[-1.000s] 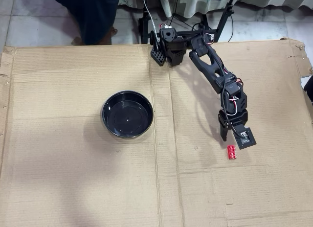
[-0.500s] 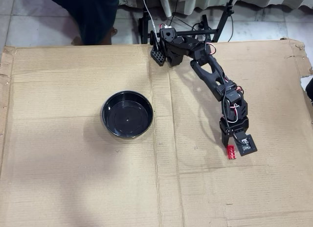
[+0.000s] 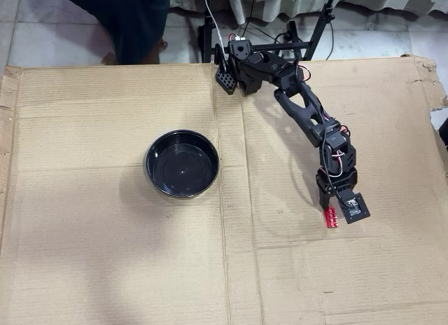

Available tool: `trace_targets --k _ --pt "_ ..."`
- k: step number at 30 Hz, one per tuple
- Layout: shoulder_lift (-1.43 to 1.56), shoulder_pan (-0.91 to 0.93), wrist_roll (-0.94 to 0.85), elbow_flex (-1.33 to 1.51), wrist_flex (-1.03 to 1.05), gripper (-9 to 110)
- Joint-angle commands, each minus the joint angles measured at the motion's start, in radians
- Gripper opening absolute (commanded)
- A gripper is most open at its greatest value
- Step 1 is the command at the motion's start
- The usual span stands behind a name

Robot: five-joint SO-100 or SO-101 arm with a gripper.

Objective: Grasp a lego block and put it in the bin.

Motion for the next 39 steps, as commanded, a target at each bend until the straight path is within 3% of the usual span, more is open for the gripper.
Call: trace_targets --k 1,22,30,39 --pt "0.008 -0.012 -0.003 -0.063 -0.012 19" --pt "-0.173 -0.008 0.005 -0.146 -0.209 17" --pt "-0.176 0.002 0.006 -0.141 -0.207 0" --pt "-0.166 0.008 0.006 -0.144 -0.198 0"
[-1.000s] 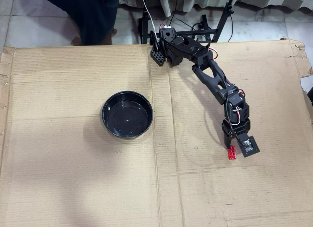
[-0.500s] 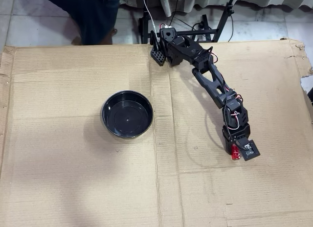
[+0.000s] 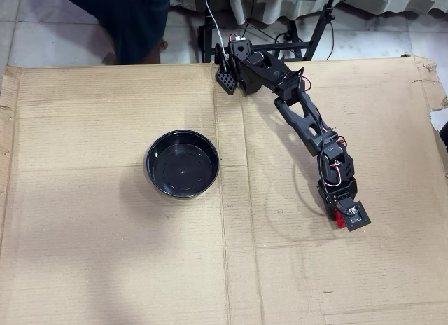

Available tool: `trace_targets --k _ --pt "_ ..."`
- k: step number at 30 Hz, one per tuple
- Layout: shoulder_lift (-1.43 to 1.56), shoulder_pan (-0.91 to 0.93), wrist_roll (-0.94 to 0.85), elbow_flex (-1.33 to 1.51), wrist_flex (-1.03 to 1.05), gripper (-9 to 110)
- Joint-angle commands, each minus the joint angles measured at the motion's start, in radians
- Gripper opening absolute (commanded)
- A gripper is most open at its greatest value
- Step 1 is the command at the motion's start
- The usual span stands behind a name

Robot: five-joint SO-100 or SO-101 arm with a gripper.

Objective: Grasp a lego block and put it in the bin.

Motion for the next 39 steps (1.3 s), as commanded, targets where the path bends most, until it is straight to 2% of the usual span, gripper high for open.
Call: trace_targets --k 1,21,30,39 --pt "0.028 0.020 0.005 -0.051 -0.005 0" --pt "0.218 0.127 0.003 -0.035 0.153 0" --pt "0.302 0.227 0.005 -0.035 0.327 0" --pt "0.311 0.357 -0.006 -0.038 0.322 0"
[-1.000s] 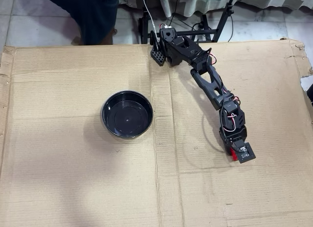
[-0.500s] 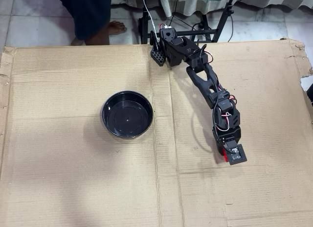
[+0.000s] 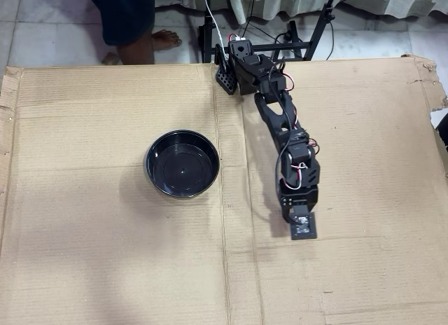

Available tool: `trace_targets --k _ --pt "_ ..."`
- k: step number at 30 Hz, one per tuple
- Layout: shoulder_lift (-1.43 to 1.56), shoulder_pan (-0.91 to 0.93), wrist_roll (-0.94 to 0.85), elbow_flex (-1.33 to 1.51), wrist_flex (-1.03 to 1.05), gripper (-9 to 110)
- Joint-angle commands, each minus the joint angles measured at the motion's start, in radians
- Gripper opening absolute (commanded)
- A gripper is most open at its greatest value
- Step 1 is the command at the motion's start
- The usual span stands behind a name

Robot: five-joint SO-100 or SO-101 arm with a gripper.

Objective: Grasp a lego block and put it in the bin.

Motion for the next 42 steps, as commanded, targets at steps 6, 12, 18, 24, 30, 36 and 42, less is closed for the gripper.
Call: trace_targets --k 6,12,18,24,30,36,42 --pt "0.123 0.100 -0.002 -0.037 0.035 0" --pt "0.179 0.169 0.005 -0.037 0.110 0" --pt "0.216 0.238 0.005 -0.037 0.147 0" --pt "0.244 0.314 0.005 -0.037 0.152 0" --pt "0.270 0.393 0.003 -0.035 0.153 0" --pt "0.301 0.466 0.003 -0.035 0.153 0" --pt "0.350 0.532 0.003 -0.043 0.261 0"
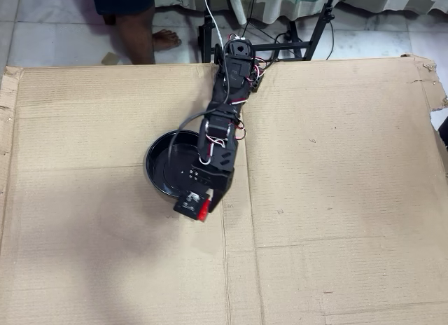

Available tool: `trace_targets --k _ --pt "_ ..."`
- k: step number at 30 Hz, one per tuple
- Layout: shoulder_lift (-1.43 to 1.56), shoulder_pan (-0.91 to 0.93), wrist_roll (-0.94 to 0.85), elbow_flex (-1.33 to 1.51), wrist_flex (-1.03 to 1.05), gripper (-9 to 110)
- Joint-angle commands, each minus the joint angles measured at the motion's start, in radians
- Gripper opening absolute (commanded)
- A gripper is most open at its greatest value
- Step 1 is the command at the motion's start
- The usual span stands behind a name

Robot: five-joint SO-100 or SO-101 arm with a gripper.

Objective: Grasp a lego block and put it in the bin.

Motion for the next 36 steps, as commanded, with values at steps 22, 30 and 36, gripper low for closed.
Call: trace_targets --k 22,30,36 --pt "0.221 0.114 0.003 0.020 0.344 0" --pt "0.221 0.124 0.003 0.083 0.336 0" --pt "0.221 0.126 0.003 0.107 0.334 0"
